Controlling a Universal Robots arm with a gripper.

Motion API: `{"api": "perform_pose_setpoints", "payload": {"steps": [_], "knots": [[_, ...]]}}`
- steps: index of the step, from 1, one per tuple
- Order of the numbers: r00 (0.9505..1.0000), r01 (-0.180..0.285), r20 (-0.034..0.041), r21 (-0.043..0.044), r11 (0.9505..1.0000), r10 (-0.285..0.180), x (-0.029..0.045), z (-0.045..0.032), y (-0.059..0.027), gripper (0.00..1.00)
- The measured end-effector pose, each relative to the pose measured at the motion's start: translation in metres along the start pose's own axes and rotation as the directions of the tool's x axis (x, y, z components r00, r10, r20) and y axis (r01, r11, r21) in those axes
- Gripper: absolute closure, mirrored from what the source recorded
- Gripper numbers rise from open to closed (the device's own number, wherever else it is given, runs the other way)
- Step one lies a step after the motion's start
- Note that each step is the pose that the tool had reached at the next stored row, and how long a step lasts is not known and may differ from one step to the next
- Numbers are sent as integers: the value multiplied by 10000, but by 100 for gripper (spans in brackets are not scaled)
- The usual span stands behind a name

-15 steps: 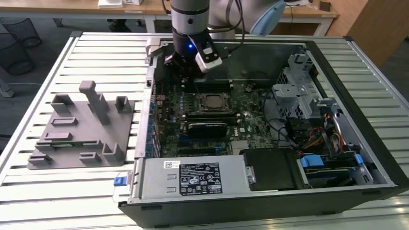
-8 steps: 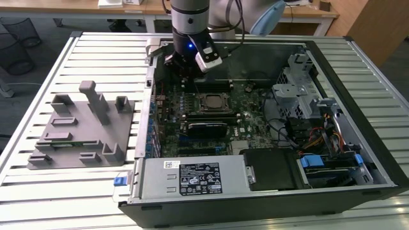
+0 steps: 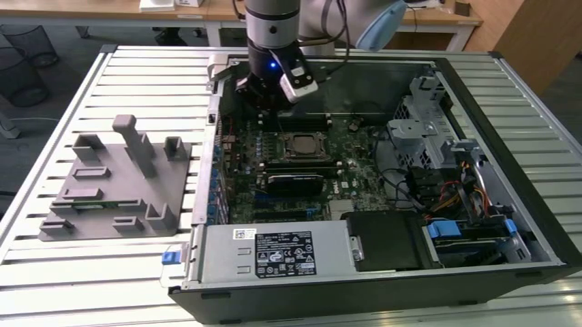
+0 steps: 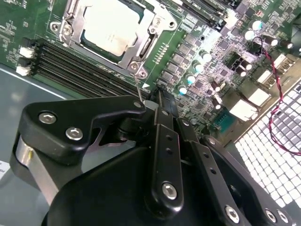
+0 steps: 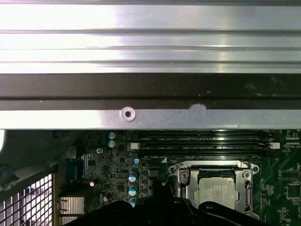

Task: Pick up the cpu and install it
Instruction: 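Install the first cpu locking lever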

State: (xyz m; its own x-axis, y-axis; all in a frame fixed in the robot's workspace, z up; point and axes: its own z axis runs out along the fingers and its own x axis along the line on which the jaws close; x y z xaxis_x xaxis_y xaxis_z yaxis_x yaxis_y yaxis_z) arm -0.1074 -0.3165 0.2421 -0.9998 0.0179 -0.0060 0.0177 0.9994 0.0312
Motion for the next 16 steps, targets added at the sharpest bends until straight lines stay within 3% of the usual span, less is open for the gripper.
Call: {"api": "perform_pose_setpoints", "payload": {"steps": [8,16], "knots": [[10000,4,-2,0,10000,-4,-31,0,1,89],[10000,7,1,0,10000,-7,45,-1,-15,89]]}}
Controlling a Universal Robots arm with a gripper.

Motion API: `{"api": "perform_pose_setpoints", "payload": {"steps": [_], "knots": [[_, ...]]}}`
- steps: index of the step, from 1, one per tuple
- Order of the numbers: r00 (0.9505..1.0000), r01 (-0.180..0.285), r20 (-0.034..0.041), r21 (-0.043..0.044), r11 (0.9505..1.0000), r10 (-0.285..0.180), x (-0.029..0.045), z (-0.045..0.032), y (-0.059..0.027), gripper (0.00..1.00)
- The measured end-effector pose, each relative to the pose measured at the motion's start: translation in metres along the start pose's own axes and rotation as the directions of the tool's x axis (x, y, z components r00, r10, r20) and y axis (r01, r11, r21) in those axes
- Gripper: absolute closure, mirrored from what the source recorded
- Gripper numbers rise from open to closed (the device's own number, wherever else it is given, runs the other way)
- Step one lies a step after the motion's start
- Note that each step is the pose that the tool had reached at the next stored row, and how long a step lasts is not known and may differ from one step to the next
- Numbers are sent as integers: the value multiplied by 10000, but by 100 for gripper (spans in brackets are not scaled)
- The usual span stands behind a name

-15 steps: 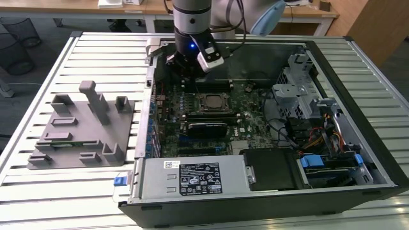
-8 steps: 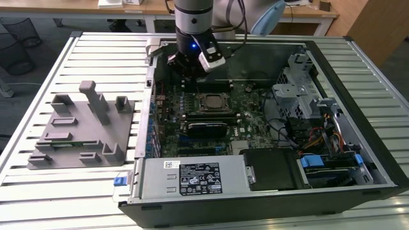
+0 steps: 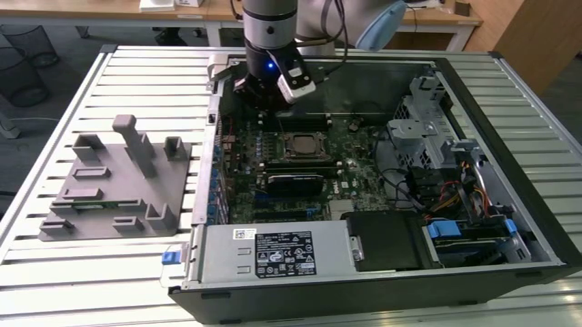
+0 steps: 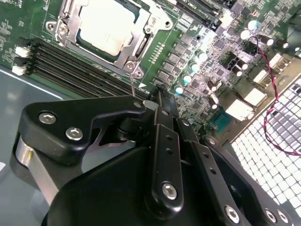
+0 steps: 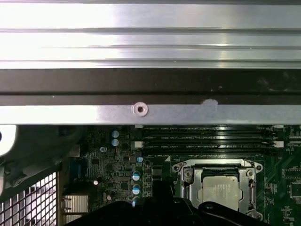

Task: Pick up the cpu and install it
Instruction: 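Install the first cpu locking lever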

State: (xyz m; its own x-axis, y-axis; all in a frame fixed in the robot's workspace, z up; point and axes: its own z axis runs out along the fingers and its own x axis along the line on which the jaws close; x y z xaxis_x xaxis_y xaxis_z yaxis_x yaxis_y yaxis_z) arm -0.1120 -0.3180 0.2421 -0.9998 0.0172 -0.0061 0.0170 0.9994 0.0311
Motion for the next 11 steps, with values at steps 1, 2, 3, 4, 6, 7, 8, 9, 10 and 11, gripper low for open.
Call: {"api": "perform_pose_setpoints", "payload": {"steps": [1,2,3,4,6,7,8,9,10,11], "knots": [[10000,1,-1,1,10000,-1,0,0,5,89],[10000,3,-1,1,10000,-3,1,0,13,89],[10000,7,-1,0,10000,-7,1,0,24,89],[10000,11,0,0,10000,-11,1,1,36,89],[10000,21,-1,0,10000,-21,1,1,58,89],[10000,27,-1,-1,10000,-27,0,2,68,89],[10000,33,-1,0,10000,-33,-3,2,76,89],[10000,39,-2,0,10000,-39,-9,2,81,89],[10000,43,-2,0,10000,-43,-16,2,83,89],[10000,44,-2,-1,10000,-44,-26,3,84,89]]}}
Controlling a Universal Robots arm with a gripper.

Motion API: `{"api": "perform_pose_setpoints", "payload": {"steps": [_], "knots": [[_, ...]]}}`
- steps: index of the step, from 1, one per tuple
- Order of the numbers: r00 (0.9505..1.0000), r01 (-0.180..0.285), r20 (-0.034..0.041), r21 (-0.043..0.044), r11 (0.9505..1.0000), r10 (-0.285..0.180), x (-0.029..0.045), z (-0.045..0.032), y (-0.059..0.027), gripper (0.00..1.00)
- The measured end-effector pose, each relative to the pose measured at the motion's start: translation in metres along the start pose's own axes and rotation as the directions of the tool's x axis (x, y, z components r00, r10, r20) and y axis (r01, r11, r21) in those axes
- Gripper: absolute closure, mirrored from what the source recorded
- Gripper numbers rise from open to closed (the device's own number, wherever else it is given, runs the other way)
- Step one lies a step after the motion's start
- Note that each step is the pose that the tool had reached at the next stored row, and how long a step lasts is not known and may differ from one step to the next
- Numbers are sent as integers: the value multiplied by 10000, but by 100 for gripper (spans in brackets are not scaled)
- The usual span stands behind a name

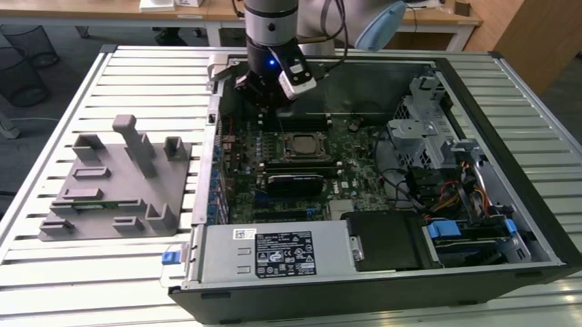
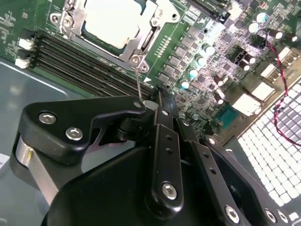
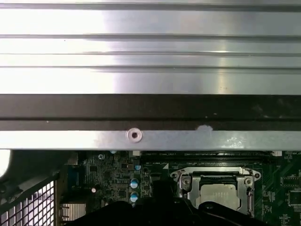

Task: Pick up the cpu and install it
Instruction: 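Install the first cpu locking lever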

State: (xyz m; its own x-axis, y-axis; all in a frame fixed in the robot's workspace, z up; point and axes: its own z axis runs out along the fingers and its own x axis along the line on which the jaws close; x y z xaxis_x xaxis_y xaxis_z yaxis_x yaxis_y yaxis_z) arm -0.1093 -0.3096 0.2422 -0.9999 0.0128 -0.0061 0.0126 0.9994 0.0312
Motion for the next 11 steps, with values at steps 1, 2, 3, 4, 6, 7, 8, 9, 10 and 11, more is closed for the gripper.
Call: {"api": "perform_pose_setpoints", "payload": {"steps": [1,2,3,4,6,7,8,9,10,11], "knots": [[10000,0,0,0,10000,0,-10,0,1,89],[10000,0,1,0,10000,0,-21,0,1,89],[10000,1,1,-1,10000,-1,-34,1,1,89],[10000,0,1,0,10000,0,-47,0,1,89],[10000,0,0,1,10000,0,-76,0,2,89],[10000,1,0,0,10000,-1,-93,1,2,89],[10000,2,-2,1,10000,-2,-112,1,2,89],[10000,4,-6,0,10000,-4,-132,1,2,89],[10000,10,-19,1,10000,-10,-188,1,3,89],[10000,11,-21,0,10000,-11,-209,2,4,89]]}}
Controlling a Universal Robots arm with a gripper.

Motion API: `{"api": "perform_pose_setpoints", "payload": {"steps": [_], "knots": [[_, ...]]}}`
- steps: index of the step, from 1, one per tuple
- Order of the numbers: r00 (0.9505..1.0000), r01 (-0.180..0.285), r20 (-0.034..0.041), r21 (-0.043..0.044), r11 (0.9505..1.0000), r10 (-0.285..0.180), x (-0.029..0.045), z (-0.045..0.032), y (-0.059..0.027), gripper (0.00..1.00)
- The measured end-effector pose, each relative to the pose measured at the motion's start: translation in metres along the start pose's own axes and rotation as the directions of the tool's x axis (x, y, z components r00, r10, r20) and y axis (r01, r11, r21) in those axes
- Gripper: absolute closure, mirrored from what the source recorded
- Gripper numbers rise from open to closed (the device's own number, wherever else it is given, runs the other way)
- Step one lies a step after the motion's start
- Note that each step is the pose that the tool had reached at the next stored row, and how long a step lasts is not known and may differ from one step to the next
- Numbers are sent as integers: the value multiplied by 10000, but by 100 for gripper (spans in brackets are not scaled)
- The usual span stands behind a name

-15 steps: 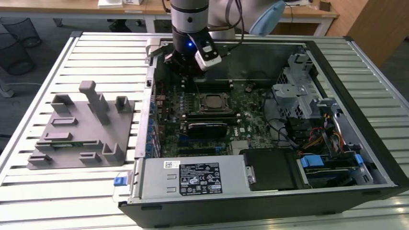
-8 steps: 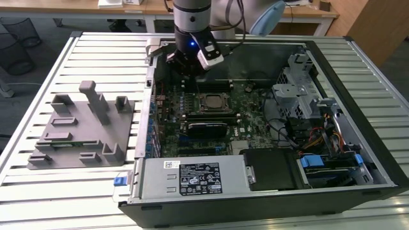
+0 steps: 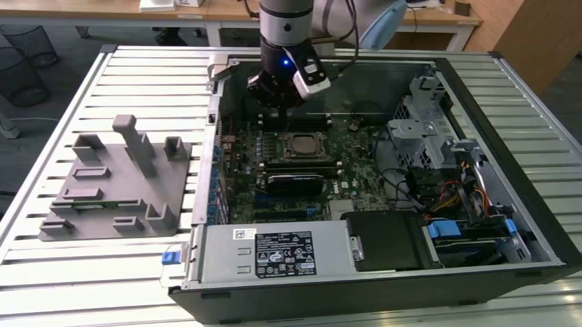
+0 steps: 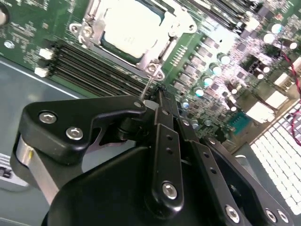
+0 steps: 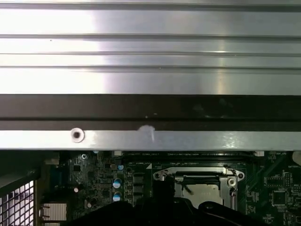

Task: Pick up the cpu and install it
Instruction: 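Install the first cpu locking lever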

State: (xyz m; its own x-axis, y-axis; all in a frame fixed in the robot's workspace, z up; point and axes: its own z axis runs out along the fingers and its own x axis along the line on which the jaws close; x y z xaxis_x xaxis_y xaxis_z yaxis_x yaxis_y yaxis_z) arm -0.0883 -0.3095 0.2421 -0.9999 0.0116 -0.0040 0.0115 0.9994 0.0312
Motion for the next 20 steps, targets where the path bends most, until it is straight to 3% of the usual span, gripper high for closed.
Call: {"api": "perform_pose_setpoints", "payload": {"steps": [7,10,11,13,20], "knots": [[10000,14,-1,1,10000,-14,-141,1,1,89],[10000,15,-1,-2,10000,-15,-162,3,0,89],[10000,14,-1,-52,10000,-14,-164,4,-1,89],[10000,14,-5,-318,9995,-14,-166,9,-6,89],[10000,20,-6,-320,9995,-20,-229,45,-2,89]]}}
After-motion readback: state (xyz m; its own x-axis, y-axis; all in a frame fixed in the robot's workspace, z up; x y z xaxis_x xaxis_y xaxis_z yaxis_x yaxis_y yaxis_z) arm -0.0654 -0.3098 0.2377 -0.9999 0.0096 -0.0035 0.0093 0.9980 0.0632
